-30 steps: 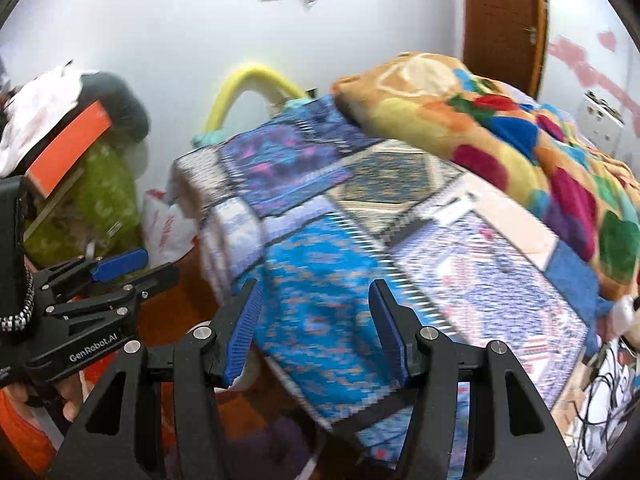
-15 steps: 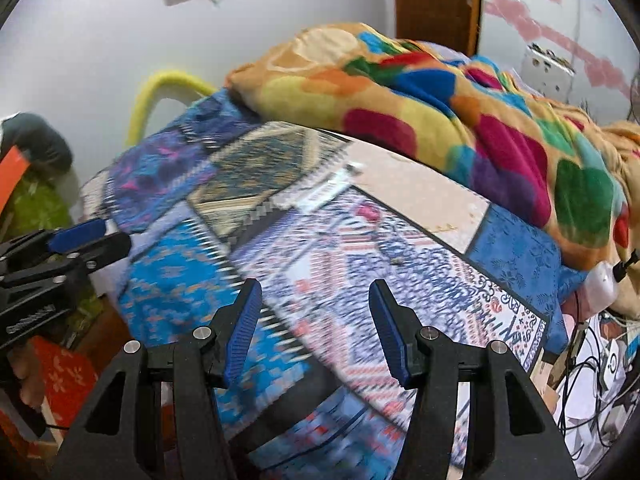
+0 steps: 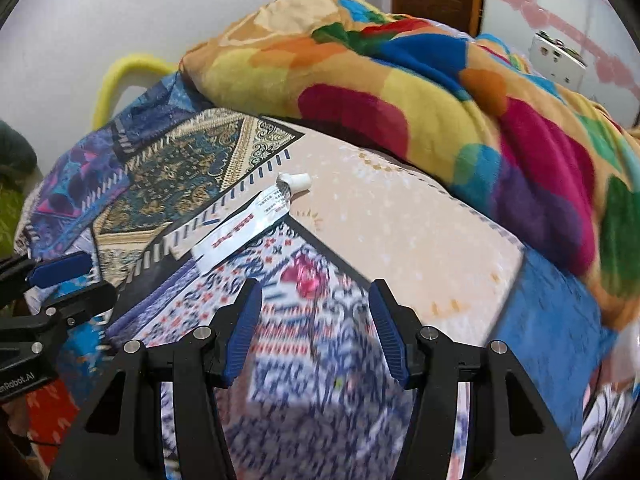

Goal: Collect trash
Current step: 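Grasp the white ointment tube with the left tool while the right tool grasps the pink figure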

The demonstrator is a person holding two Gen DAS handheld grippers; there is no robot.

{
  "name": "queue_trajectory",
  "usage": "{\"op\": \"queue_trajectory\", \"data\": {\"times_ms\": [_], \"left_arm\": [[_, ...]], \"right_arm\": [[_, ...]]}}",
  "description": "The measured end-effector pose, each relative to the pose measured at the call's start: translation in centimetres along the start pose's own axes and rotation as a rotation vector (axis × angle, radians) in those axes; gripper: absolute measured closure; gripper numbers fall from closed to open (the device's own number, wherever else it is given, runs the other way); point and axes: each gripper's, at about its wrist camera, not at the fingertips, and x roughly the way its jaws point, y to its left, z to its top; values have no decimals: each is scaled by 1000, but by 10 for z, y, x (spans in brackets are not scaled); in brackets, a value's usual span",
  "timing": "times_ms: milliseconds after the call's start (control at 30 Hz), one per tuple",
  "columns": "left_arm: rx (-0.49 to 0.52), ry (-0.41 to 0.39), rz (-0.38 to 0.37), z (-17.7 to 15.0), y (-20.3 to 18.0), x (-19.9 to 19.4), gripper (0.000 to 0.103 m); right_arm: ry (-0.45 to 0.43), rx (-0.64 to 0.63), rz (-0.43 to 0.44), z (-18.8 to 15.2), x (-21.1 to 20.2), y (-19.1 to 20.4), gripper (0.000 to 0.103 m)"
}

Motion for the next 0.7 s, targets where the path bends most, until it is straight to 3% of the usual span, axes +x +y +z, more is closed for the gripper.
{"op": "queue_trajectory", "data": {"times_ms": [67, 133, 233, 500, 700], "left_arm": [[17, 1, 2, 5, -3, 7, 55], [32, -1, -4, 10, -6, 14, 55], [59, -18, 2, 17, -12, 22, 55], [111, -15, -60, 37, -37, 45, 55], [133, -30, -27, 52, -51, 64, 55]], "right_arm": [[10, -29, 1, 1, 9, 1, 54], [19, -62, -10, 0, 15, 2, 69], [-4, -107, -31, -2, 14, 6, 84], [-13, -55, -9, -9, 5, -7, 84], [-39, -13, -42, -7, -3, -25, 84]]}}
